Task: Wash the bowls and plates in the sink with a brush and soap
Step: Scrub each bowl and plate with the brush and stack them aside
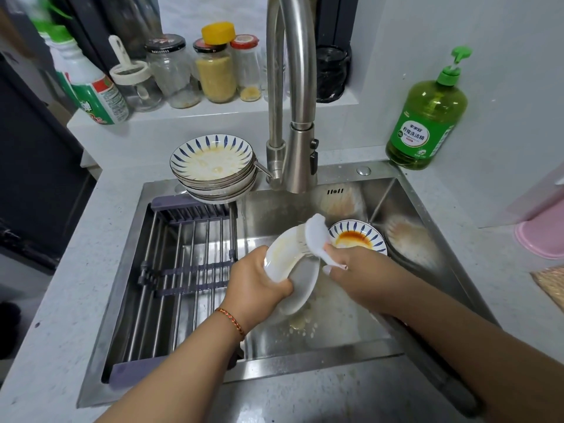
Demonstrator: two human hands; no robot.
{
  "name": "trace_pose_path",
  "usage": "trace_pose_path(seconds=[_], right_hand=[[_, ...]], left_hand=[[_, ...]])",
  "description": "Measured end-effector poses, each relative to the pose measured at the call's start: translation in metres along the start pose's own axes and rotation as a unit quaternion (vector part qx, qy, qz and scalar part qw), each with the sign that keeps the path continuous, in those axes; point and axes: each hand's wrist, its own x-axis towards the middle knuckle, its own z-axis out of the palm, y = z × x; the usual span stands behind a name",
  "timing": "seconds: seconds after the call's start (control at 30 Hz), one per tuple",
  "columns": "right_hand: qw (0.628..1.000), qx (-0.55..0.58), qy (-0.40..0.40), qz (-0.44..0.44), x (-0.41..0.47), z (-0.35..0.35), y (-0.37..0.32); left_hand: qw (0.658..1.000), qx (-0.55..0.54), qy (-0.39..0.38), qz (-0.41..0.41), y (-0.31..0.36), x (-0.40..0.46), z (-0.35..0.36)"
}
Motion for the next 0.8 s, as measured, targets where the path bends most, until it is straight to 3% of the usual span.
trace_pose_path(seconds=[0.17, 0.3, 0.4, 0.6, 0.8], right_hand=[[0.989, -0.091, -0.014, -0.112, -0.028, 0.018, -0.031], [0.995, -0.071, -0.005, -0.073, -0.012, 0.005, -0.015], [0.994, 0.107, -0.014, 0.029, 0.004, -0.004, 0.010], [0.909, 0.398, 0.001, 0.123, 0.001, 0.030, 0.028], [0.833, 0.516, 0.104, 0.172, 0.003, 0.041, 0.019]], left_hand=[[0.999, -0.049, -0.006, -0.003, 0.002, 0.003, 0.002], [0.999, -0.015, -0.036, 0.016, 0.003, 0.003, -0.002], [0.999, -0.008, -0.036, 0.022, 0.003, 0.002, -0.009], [0.979, -0.174, 0.095, -0.048, 0.004, 0.004, -0.013], [0.871, -0.450, 0.145, -0.132, 0.008, 0.001, 0.008]])
